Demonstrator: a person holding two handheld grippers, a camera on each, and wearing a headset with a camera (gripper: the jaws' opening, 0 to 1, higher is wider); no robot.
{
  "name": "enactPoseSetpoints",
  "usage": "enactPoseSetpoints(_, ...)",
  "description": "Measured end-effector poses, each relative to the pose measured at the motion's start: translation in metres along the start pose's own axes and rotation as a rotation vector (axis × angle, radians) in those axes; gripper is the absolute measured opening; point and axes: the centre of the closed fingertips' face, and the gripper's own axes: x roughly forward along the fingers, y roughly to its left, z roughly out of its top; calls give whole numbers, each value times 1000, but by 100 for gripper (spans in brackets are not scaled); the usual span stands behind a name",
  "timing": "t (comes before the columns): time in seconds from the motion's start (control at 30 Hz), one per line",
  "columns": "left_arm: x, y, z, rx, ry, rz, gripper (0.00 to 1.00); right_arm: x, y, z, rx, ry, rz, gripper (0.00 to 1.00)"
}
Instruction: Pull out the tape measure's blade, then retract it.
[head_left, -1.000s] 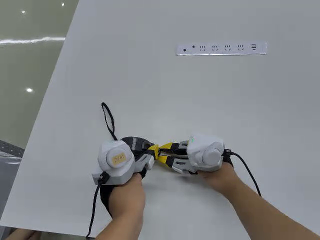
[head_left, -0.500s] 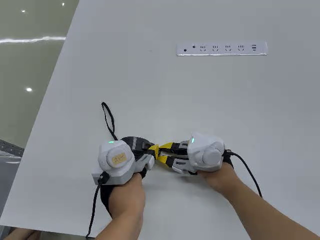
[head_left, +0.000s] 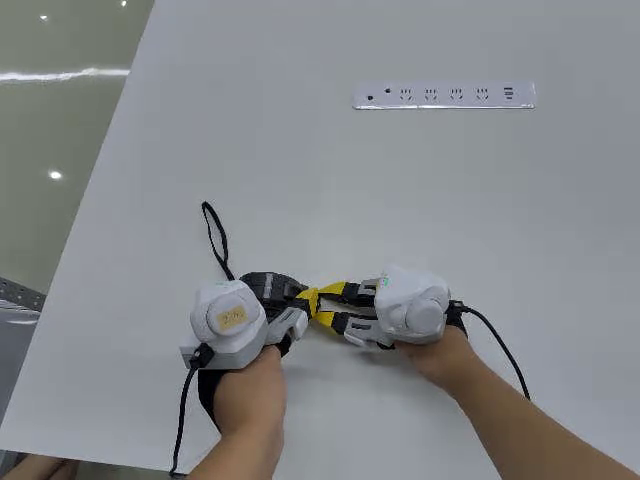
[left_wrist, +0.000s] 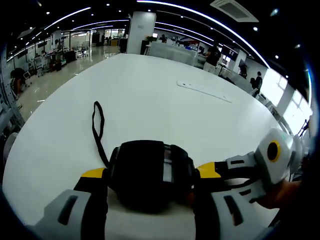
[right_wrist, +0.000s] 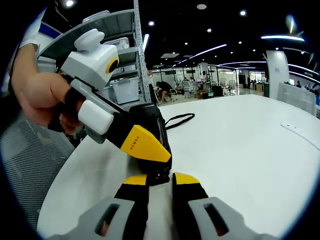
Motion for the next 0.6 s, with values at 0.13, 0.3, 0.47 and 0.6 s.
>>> enactPoseSetpoints(0.13,-1,0,-2,-6,2,-4,68,-1,1,1,-8,0,0,18)
enactPoseSetpoints(0.3,-1,-1,-3,3,5,-8,68,-1,1,0,-16,-1,-6,20)
enactPoseSetpoints(0.47,-1,0,-3,3,3,-13,68,1,6,0,-27,-5,7,28)
enactPoseSetpoints(0.6,-2,-1,-3,-3,2,-13,68,1,4,0,-20,-6,5,27)
